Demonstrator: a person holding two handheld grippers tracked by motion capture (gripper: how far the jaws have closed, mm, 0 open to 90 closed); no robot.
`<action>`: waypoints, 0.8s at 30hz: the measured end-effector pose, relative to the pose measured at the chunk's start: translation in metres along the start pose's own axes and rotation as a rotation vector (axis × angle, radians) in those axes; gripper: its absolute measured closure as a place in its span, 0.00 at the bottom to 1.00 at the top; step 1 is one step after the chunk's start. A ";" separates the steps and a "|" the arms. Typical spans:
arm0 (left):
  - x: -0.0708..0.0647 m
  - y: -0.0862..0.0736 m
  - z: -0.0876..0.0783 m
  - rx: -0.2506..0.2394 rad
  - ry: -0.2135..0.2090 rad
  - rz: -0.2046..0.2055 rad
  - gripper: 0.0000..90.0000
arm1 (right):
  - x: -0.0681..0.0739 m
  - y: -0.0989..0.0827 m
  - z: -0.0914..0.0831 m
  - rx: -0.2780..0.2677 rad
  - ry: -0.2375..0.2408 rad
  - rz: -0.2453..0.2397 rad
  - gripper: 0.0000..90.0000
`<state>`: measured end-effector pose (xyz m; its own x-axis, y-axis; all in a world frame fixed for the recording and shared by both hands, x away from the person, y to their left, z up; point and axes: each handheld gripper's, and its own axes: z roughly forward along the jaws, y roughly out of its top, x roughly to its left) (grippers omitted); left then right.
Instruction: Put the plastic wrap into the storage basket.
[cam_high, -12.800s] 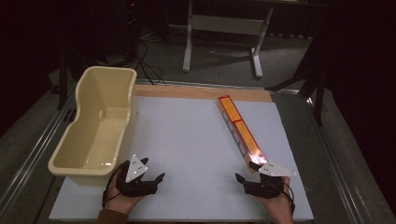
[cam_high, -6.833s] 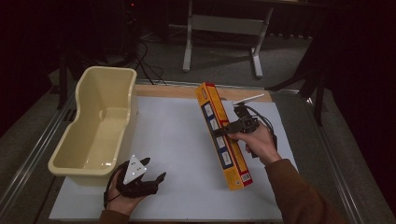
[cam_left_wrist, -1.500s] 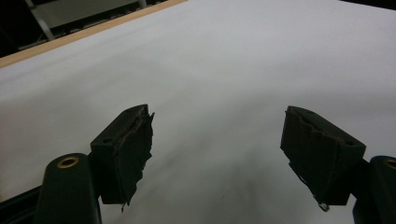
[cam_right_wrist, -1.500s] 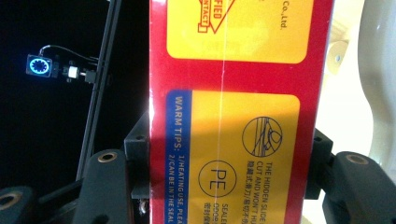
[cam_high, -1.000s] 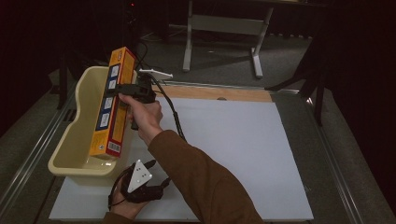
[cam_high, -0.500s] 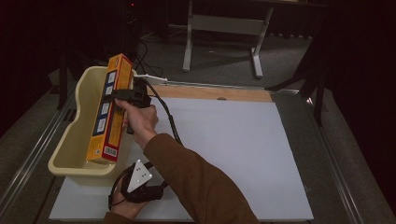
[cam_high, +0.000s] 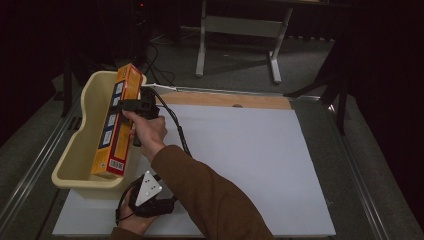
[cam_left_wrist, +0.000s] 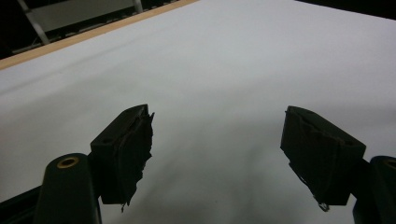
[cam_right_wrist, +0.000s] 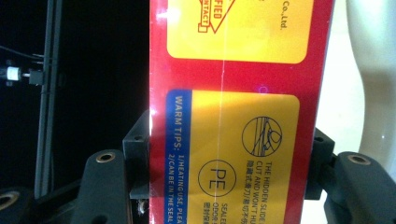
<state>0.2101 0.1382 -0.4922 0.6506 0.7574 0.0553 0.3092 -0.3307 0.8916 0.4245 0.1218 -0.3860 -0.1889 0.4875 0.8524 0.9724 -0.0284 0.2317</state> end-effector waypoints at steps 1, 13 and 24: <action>0.000 0.000 0.000 -0.001 0.000 -0.001 0.27 | 0.000 0.000 0.000 -0.002 0.001 0.001 0.43; 0.000 0.000 0.000 -0.002 -0.001 -0.006 0.27 | 0.003 -0.006 0.003 -0.006 -0.025 -0.009 0.42; 0.000 0.000 0.000 0.000 0.002 -0.007 0.27 | -0.001 -0.006 0.007 0.023 -0.071 -0.009 0.36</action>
<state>0.2105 0.1385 -0.4926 0.6473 0.7606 0.0497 0.3141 -0.3255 0.8919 0.4201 0.1273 -0.3915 -0.1885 0.5486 0.8145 0.9737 -0.0040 0.2280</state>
